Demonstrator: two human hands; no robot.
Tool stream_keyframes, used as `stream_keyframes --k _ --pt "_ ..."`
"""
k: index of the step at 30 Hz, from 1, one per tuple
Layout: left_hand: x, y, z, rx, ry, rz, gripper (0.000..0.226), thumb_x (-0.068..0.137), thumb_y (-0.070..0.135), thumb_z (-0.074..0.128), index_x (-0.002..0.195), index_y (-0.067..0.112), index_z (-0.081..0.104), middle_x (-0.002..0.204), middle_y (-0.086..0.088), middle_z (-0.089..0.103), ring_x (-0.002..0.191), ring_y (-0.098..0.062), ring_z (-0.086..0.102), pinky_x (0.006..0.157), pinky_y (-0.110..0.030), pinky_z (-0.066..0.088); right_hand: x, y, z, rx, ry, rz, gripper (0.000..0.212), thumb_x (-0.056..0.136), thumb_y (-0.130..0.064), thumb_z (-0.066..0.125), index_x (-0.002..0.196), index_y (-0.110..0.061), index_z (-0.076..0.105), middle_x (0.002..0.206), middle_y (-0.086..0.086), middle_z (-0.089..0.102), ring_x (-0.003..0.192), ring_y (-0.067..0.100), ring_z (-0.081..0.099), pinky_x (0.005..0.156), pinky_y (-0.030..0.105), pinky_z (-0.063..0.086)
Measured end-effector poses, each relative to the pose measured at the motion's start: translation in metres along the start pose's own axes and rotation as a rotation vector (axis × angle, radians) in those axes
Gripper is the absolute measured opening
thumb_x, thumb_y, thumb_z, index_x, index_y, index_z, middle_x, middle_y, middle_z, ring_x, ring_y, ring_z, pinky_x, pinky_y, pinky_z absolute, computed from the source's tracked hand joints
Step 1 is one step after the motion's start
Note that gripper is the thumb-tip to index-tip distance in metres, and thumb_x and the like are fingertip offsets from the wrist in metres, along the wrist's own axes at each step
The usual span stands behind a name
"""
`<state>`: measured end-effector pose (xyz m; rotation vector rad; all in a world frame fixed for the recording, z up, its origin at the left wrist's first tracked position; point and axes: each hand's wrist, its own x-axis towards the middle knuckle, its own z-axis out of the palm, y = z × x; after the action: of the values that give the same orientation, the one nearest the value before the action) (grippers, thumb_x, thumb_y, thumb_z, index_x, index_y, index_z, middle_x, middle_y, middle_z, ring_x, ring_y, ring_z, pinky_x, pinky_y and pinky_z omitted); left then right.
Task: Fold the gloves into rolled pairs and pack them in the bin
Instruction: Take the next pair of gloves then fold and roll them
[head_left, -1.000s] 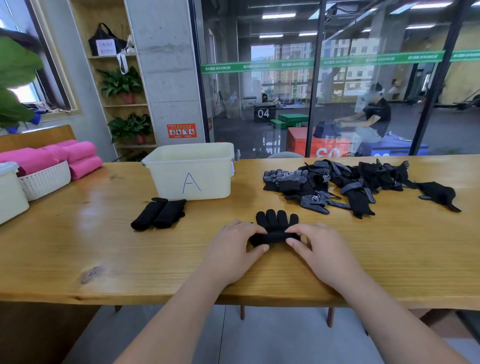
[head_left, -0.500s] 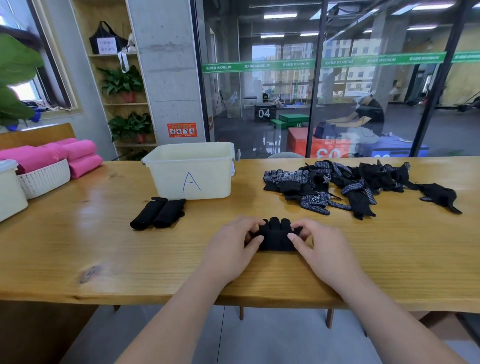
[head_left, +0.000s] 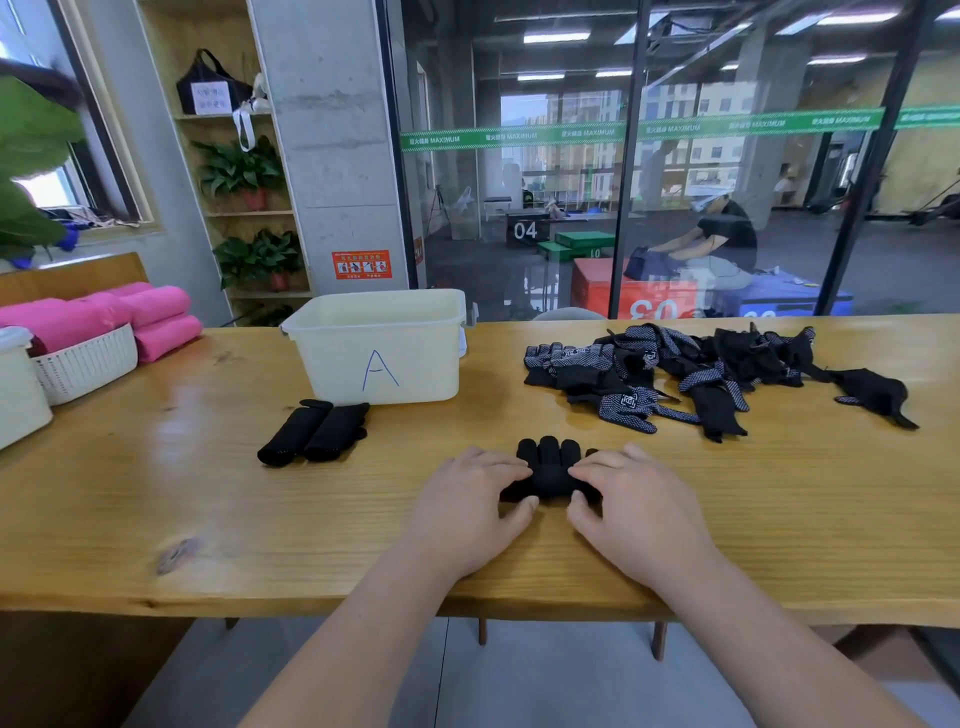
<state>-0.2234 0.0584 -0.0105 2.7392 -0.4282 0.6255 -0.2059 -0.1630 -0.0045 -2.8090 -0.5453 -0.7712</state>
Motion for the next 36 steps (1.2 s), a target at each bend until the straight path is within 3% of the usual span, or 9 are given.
stream_keyframes --k 6,10,12,15,18,21,24,27,36 --pt "0.0 -0.004 -0.007 -0.168 -0.042 -0.097 0.045 0.097 0.044 0.069 0.141 0.04 0.062 0.13 0.025 0.062 0.127 -0.003 0.048 0.109 -0.029 0.044 0.002 0.005 -0.004 0.087 -0.086 0.012 0.044 0.094 -0.048 0.058 0.137 -0.04 0.067 0.124 -0.025 0.066 0.117 0.002 0.048 0.086 0.026 0.054" --pt "0.001 -0.007 -0.009 -0.289 -0.058 -0.154 0.047 0.1 0.036 0.069 0.145 0.045 0.057 0.127 0.029 0.065 0.125 0.003 0.048 0.11 -0.027 0.044 0.0 0.007 -0.009 0.232 -0.092 0.065 0.051 0.096 -0.044 0.063 0.146 -0.048 0.053 0.107 -0.027 0.058 0.096 0.002 0.059 0.079 0.027 0.054" --pt "0.002 -0.008 -0.01 -0.394 -0.058 -0.202 0.044 0.101 0.037 0.068 0.143 0.044 0.058 0.126 0.029 0.067 0.125 0.004 0.05 0.11 -0.027 0.044 0.0 0.01 -0.006 0.316 -0.09 0.119 0.05 0.095 -0.047 0.063 0.144 -0.051 0.052 0.102 -0.025 0.054 0.084 0.002 0.058 0.074 0.026 0.052" --pt "0.001 -0.009 -0.015 -0.579 -0.059 -0.295 0.038 0.1 0.045 0.069 0.137 0.049 0.06 0.129 0.016 0.069 0.126 0.005 0.054 0.103 -0.02 0.042 0.002 0.019 -0.001 0.543 -0.095 0.177 0.039 0.095 -0.046 0.067 0.134 -0.051 0.06 0.106 -0.02 0.069 0.09 -0.003 0.061 0.079 0.024 0.048" --pt "-0.001 -0.009 -0.016 -0.626 -0.068 -0.317 0.032 0.098 0.052 0.069 0.129 0.054 0.063 0.112 0.002 0.073 0.111 0.002 0.059 0.09 -0.018 0.043 0.002 0.023 -0.003 0.742 -0.1 0.226 0.024 0.096 -0.045 0.067 0.12 -0.053 0.066 0.093 -0.013 0.074 0.084 0.004 0.068 0.077 0.027 0.053" --pt "-0.001 -0.006 -0.014 -0.495 -0.04 -0.287 0.037 0.099 0.052 0.067 0.135 0.049 0.061 0.12 0.019 0.063 0.112 0.002 0.057 0.094 -0.024 0.049 0.004 0.022 0.0 0.544 -0.048 0.217 0.021 0.099 -0.048 0.065 0.119 -0.046 0.068 0.098 -0.021 0.067 0.075 0.002 0.06 0.068 0.024 0.047" --pt "-0.001 -0.003 -0.01 -0.244 0.095 -0.132 0.034 0.1 0.046 0.065 0.134 0.04 0.063 0.125 0.024 0.055 0.118 0.001 0.052 0.101 -0.028 0.049 0.005 0.018 0.005 0.273 0.077 0.156 0.02 0.099 -0.046 0.065 0.117 -0.038 0.069 0.111 -0.019 0.057 0.093 0.005 0.057 0.076 0.03 0.053" --pt "-0.003 -0.002 -0.005 -0.082 0.166 0.061 0.026 0.1 0.041 0.064 0.123 0.032 0.072 0.12 0.02 0.058 0.114 -0.007 0.052 0.099 -0.033 0.048 0.002 0.014 0.007 0.171 0.169 -0.009 0.011 0.099 -0.031 0.069 0.107 -0.028 0.076 0.11 -0.014 0.062 0.103 0.013 0.057 0.078 0.034 0.056" --pt "-0.006 0.003 0.0 -0.035 0.037 0.053 0.041 0.102 0.052 0.052 0.132 0.032 0.071 0.121 0.021 0.059 0.109 -0.005 0.055 0.089 -0.033 0.054 0.006 0.011 0.009 0.165 -0.011 -0.063 0.031 0.103 -0.04 0.055 0.124 -0.032 0.076 0.121 -0.021 0.069 0.114 0.008 0.057 0.095 0.033 0.052"
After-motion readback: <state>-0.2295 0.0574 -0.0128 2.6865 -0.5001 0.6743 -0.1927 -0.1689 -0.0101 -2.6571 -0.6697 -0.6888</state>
